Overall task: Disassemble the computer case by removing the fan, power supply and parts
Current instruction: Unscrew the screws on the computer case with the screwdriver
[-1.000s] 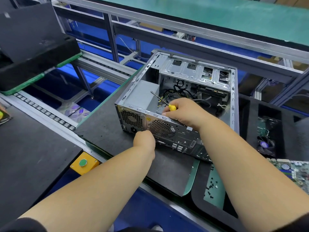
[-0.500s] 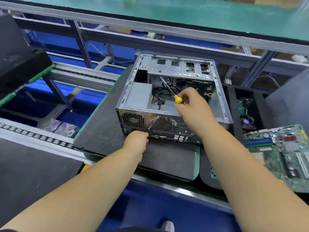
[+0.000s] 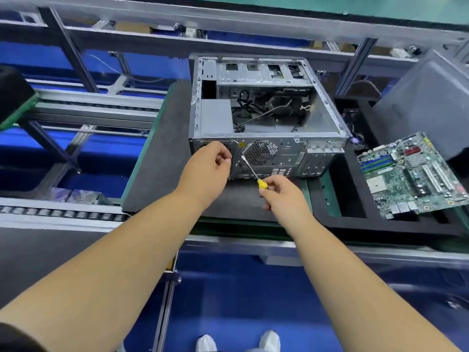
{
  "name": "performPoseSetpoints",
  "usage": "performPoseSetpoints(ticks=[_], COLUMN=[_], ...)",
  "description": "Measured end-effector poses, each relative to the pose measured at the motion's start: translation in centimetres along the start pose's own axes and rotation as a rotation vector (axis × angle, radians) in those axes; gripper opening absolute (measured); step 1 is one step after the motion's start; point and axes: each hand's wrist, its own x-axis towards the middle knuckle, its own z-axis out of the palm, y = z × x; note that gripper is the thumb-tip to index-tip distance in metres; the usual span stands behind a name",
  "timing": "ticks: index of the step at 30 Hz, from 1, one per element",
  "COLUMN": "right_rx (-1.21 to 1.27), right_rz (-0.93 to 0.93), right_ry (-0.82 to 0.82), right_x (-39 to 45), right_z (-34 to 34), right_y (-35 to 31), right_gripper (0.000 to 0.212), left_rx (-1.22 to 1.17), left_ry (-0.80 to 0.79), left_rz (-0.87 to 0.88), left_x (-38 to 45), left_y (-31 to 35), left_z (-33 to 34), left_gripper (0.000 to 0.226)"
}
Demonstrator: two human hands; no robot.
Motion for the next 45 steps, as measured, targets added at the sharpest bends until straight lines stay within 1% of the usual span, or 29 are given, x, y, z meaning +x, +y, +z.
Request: performPoseSetpoints(ticks=[3,7,14,19,22,27,29,32,34,37,39,40,42,45], right_rx=[-0.024,0.012,0.019,0.052,0.128,0.368,0.468,0.541,0.601,0.697,0.763,0.785,0.812,0.829], right_rz=[0.053,0.101,0.132,0.163,0.190,0.313,0.351,0.396,0.429,0.463,0.478,0.486,0.501,0.512], right_ry=[0.021,0.007,-0.016,-0.009,-0.017,-0.069,-0.086,-0.102,-0.112,-0.137,-0.149,-0.152,-0.154,-0.160], right_x=[-0.3,-0.4,-0.2,-0.2,-0.2,-0.7,-0.9,-0.8,-0.8,-0.8,-0.9,-0.9,-0.8,-0.8], right_z=[0.8,1.7,2.6,2.8,2.9,3.5,3.7,3.9,4.1,4.4,4.5,4.5,4.5,4.3], right_y=[0.7,1.0,0.5,0.3,0.3,-0.2,-0.2,-0.3,-0.3,-0.3,-0.3,-0.3,-0.3,-0.3], right_gripper=[0.013,0.012,0.014,0.014,0.012,0.016,0.020,0.023,0.026,0.029,0.030,0.030,0.030,0.030], left_rx=[-0.012,0.012,0.019,0.018,0.005,0.013,0.052,0.139,0.189,0.247,0.287,0.316,0.342,0.331], left_ry=[-0.022,-0.042,-0.072,-0.071,-0.042,0.011,0.006,-0.034,-0.120,-0.302,-0.394,-0.407,-0.381,-0.351], left_rz=[0.031,0.038,0.029,0.058,0.132,0.275,0.335,0.434,0.403,0.251,0.198,0.201,0.214,0.218], left_x=[-0.4,-0.9,-1.2,-0.9,-0.1,3.5,5.2,7.6,9.2,11.3,12.1,12.3,12.4,12.3], left_y=[0.0,-0.4,-1.0,-1.1,-0.7,1.2,2.3,3.8,4.8,5.6,5.4,5.2,4.6,4.2], left_z=[0.1,0.4,0.8,0.5,0.0,-1.1,-1.2,-0.8,0.0,1.2,1.9,2.2,2.5,2.7], left_gripper=[0.012,0.009,0.010,0.011,0.013,0.013,0.012,0.013,0.017,0.025,0.026,0.025,0.023,0.028])
